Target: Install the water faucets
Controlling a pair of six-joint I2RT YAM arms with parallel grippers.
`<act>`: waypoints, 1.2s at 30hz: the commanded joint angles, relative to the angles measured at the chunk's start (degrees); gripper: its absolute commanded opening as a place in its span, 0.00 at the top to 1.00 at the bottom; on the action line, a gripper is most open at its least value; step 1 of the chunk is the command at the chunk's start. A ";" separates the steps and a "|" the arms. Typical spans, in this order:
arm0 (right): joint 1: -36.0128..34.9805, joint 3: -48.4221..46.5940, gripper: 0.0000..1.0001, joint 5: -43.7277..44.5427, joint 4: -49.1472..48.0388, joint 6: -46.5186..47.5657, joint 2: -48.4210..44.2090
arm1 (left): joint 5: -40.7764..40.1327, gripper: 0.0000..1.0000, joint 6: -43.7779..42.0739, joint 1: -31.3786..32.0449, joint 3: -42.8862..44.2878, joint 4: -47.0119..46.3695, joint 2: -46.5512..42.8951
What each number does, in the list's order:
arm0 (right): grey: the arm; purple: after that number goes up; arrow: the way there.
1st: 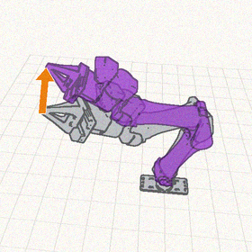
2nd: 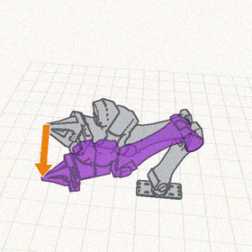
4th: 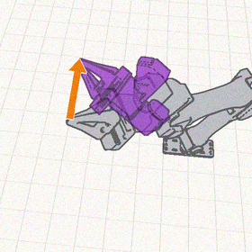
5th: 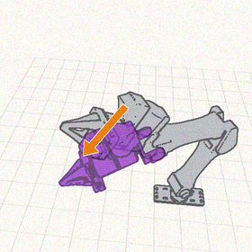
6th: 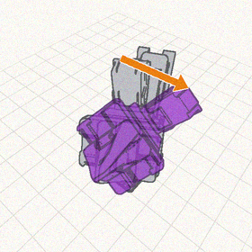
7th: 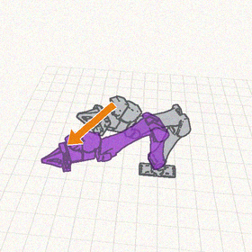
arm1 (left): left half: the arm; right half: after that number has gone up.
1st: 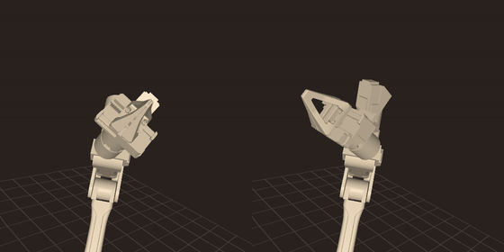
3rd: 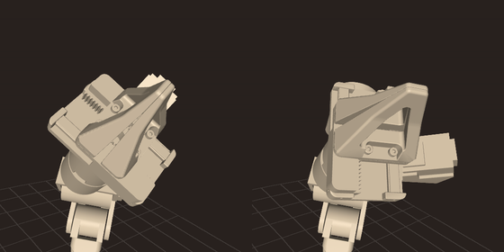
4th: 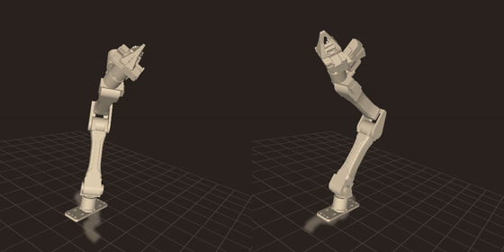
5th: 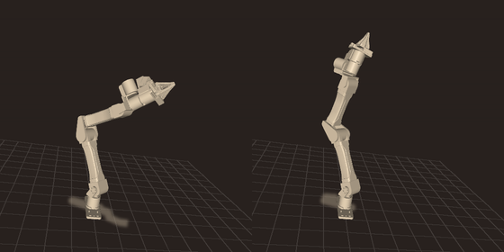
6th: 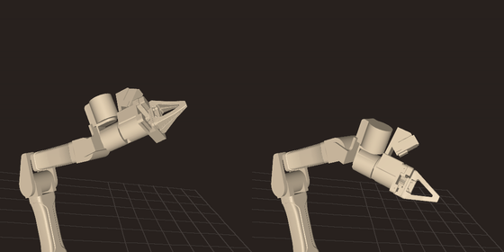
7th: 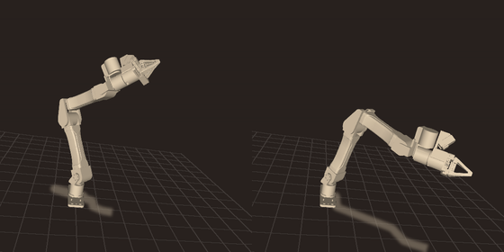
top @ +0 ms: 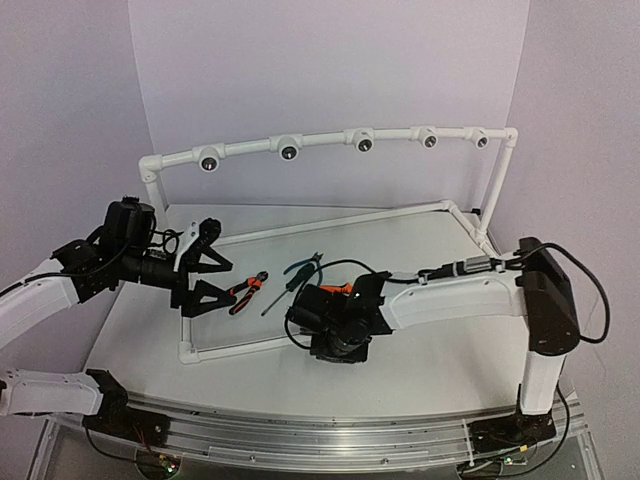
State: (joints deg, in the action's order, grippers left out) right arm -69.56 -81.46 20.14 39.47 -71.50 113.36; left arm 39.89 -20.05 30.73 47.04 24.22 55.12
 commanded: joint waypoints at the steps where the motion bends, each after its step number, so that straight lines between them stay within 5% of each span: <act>1: -1.55 -8.22 1.00 9.44 0.26 24.13 -11.51 | -6.18 0.15 -23.70 8.19 8.47 4.39 0.24; 6: -2.38 -15.23 1.00 11.68 0.09 34.12 -13.75 | -9.61 0.14 -48.06 10.13 11.87 0.17 -1.36; 10: -4.09 -20.84 1.00 13.40 -0.90 39.78 -12.72 | -11.39 0.37 -62.91 10.52 10.48 -7.99 -0.14; 14: -4.85 -22.33 1.00 13.85 -3.25 41.21 -13.02 | -14.92 0.35 -61.47 11.61 14.73 -12.68 3.45; 28: -5.45 -22.73 1.00 13.54 -9.22 43.20 -12.34 | -14.84 0.52 -61.96 14.24 16.18 -9.43 3.32; 36: -5.41 -22.36 1.00 13.44 -10.04 44.22 -11.59 | -14.06 0.97 -61.53 14.35 14.44 -12.83 2.64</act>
State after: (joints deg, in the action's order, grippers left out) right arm -74.54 -101.91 33.45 32.05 -29.24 100.78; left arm 24.85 -81.26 44.75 60.73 15.99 59.28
